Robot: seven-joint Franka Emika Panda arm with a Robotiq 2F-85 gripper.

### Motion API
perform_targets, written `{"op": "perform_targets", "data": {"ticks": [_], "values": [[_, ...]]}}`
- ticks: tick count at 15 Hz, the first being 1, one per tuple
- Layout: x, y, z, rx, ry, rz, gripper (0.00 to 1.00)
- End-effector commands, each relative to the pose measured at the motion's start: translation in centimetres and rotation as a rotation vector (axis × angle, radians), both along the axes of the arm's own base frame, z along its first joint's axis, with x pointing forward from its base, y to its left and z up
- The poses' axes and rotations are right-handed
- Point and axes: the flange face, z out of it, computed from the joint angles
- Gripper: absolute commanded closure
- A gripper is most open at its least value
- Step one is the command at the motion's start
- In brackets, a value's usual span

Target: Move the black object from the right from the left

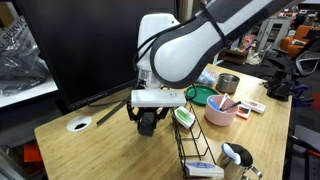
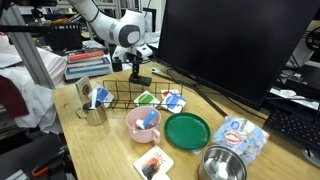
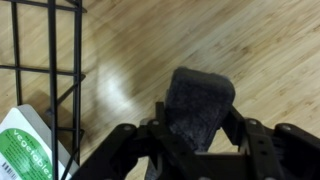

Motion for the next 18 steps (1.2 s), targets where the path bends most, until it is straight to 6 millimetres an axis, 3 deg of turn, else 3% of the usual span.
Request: {"op": "perform_targets", "data": {"ticks": [1, 2, 3, 4, 6, 8, 11, 15, 18], "values": [[0.1, -0.3, -0.4, -0.025, 0.023, 0.020, 0.68], [0.1, -0.4, -0.5, -0.029, 0.026, 0.019, 0.68], [0.1, -0.4, -0.6, -0.032, 0.028, 0.018, 0.40], [0.2, -0.5, -0.6, -0.038, 0.030, 0.013, 0.17], [0.2, -0.6, -0.7, -0.048, 0.025, 0.011, 0.14], [0.2, -0.6, -0.5, -0.042, 0.023, 0.012, 0.02], [0.1, -0.2, 0.3, -0.031, 0.010, 0.013, 0.00], [0.2, 0.3, 3.2, -0.001, -0.024, 0.001, 0.00], [-0.1, 0.3, 7.1, 0.028, -0.077, -0.026, 0.00]]}}
